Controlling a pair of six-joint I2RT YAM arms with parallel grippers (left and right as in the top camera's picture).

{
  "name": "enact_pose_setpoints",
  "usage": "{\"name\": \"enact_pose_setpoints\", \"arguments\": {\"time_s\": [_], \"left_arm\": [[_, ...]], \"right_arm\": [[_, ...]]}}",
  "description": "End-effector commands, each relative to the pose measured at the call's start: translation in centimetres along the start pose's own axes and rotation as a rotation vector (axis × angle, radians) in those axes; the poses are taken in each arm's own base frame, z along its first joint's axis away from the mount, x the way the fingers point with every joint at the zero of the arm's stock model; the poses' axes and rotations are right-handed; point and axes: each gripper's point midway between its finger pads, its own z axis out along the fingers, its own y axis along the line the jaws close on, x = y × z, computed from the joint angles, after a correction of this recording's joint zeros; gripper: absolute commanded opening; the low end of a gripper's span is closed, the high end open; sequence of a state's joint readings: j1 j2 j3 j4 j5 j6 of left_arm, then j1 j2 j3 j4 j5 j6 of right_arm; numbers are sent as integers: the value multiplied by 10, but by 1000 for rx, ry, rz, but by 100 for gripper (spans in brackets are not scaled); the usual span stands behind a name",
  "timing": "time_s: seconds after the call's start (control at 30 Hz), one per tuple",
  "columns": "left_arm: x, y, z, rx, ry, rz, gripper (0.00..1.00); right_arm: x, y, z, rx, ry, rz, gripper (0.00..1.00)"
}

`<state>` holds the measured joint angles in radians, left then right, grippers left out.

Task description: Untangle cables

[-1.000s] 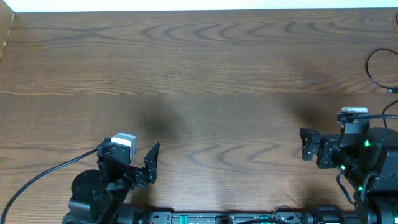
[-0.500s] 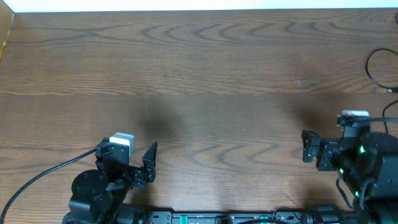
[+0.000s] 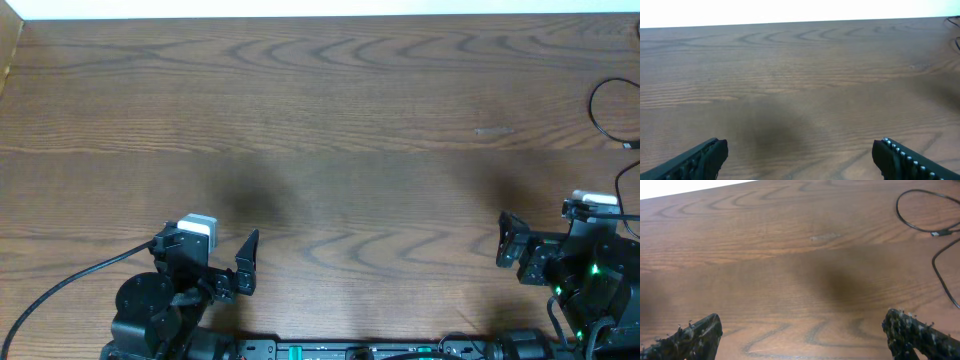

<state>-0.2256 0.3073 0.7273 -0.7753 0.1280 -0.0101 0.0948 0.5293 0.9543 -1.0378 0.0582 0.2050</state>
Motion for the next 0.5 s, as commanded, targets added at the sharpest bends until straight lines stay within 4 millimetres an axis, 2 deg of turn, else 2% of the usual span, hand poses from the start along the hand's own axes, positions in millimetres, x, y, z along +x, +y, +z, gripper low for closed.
{"name": "enact_pose_setpoints", "arguments": {"time_s": [0.0,0.27,0.47], "left_arm": [[1,-1,0,4,-2,10,98],[1,-1,0,4,-2,10,99],[2,-1,0,4,4,10,99]], "right_arm": [[0,-1,-3,9,3,26,99],[16,-5,-3,23,66,21,99],[16,-5,-3,24,67,21,99]]}}
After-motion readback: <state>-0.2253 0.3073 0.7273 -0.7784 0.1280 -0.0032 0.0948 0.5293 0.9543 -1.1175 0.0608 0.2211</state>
